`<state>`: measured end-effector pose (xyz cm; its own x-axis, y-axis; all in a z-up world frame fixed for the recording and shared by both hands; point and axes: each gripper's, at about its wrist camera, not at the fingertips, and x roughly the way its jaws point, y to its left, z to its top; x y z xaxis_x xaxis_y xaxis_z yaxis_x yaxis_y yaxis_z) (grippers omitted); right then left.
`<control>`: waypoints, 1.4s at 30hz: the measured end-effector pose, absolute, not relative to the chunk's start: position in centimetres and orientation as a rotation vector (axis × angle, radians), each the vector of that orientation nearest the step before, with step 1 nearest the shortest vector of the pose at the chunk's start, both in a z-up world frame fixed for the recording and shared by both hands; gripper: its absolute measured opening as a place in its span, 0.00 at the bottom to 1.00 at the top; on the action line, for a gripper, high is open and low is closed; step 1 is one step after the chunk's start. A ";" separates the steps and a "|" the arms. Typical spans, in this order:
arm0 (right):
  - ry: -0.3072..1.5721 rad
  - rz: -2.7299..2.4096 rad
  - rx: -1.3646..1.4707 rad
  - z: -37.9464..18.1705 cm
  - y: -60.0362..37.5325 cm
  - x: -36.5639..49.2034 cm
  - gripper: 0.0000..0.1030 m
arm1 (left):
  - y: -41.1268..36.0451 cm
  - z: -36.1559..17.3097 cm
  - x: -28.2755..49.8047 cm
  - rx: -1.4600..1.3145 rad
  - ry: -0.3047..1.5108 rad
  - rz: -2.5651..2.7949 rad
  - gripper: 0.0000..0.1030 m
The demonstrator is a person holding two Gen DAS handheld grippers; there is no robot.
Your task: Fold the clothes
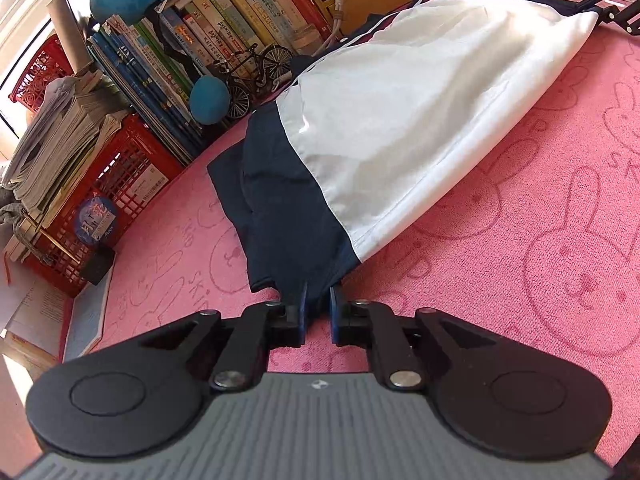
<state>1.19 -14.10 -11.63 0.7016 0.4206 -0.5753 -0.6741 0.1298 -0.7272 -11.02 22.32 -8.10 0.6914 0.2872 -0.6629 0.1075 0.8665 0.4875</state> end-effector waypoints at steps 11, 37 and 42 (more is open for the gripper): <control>0.446 0.610 -1.096 -10.1 -19.8 2.1 0.30 | 25.8 -7.2 -14.7 0.387 0.858 0.310 0.26; 0.671 0.545 -0.047 -8.7 -12.5 11.1 0.82 | 22.3 -8.1 -3.1 0.142 0.695 0.247 0.82; 0.642 0.288 -0.025 -9.1 -17.0 12.3 0.81 | 24.8 -6.9 -5.1 0.158 0.703 0.434 0.81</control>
<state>12.34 -16.95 -9.13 0.7625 0.2567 -0.5938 -0.2721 0.9600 0.0655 -5.15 24.81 -6.91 0.6786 0.4367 -0.5906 -0.3320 0.8996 0.2837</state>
